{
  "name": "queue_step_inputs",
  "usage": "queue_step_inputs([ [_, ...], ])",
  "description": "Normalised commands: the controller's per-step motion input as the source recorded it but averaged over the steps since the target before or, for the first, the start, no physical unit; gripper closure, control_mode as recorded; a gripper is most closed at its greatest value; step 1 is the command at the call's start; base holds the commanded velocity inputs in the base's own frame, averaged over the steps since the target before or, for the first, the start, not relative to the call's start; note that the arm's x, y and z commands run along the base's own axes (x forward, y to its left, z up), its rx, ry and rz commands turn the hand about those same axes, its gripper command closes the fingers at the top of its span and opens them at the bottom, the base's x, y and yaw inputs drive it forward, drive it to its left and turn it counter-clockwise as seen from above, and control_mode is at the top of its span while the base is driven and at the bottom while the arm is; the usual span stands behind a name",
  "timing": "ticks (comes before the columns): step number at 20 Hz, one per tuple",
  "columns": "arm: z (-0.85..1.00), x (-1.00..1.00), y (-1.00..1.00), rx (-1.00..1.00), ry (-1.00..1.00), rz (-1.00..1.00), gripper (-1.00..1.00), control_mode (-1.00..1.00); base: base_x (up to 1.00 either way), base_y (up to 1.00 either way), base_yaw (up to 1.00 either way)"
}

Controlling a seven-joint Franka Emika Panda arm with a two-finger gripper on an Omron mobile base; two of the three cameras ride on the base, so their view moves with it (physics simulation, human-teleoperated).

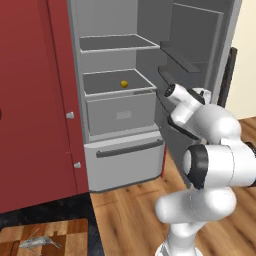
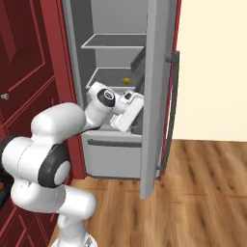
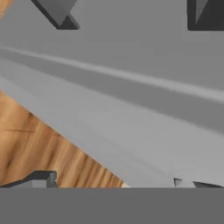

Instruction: Retrieve a lemon from the fridge and place it on the cutting board with the fish.

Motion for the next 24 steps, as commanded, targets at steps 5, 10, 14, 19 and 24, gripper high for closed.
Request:
queue_step_inputs([
  [5, 0.45, 0.0, -0.31, -0.01, -0.02, -0.04, -1.0, -1.0, 0.0, 0.0, 0.0],
  [10, 0.91, 0.02, 0.9, -0.01, -0.09, 0.0, -1.0, -1.0, 0.0, 0.0, 0.0],
  [14, 0.39, 0.16, 1.0, 0.09, -0.18, -0.06, -1.0, -1.0, 0.0, 0.0, 0.0],
  [19, -0.03, 0.37, 0.53, 0.61, -0.17, -0.24, -1.0, -1.0, 0.0, 0.0, 0.0],
  [24, -0.08, 0.06, 0.29, 0.84, -0.2, -0.33, -1.0, -1.0, 0.0, 0.0, 0.0],
])
